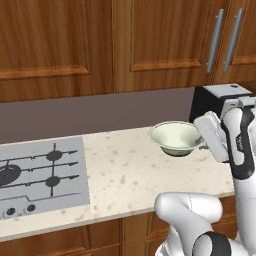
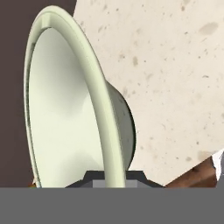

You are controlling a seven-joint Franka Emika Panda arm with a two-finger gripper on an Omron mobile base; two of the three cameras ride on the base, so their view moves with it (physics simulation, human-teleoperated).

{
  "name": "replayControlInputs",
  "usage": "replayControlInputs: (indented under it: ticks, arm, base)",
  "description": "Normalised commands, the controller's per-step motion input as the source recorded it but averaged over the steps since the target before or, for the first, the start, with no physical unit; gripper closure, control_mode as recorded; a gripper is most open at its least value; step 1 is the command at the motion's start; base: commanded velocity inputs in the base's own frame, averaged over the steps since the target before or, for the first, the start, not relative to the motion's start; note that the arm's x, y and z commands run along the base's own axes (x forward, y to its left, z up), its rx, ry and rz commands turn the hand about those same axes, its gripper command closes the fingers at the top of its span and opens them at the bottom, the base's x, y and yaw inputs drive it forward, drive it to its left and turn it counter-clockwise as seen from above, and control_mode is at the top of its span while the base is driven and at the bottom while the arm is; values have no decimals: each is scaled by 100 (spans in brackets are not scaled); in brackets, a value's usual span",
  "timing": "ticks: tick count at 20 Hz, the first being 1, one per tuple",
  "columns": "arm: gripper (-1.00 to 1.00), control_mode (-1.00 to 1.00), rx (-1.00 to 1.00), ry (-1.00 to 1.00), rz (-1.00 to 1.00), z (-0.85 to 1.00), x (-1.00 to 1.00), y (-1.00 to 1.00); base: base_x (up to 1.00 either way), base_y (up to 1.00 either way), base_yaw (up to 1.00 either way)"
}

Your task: Pick the cup and bowl from the counter and place them on the counter next to the sink.

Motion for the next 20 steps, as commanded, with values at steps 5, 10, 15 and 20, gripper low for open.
replayControlInputs:
  ticks: [5, 10, 15, 20]
  arm:
    - [100, -100, 1, 7, -6, 19, -27, 29]
    - [100, -100, 4, 3, 0, 35, -24, 9]
    - [100, -100, 3, 0, 0, 24, -11, 8]
    - [100, -100, 0, 0, 2, 6, -9, 8]
  base:
    - [0, 0, 0]
    - [0, 0, 0]
    - [0, 0, 0]
    - [0, 0, 0]
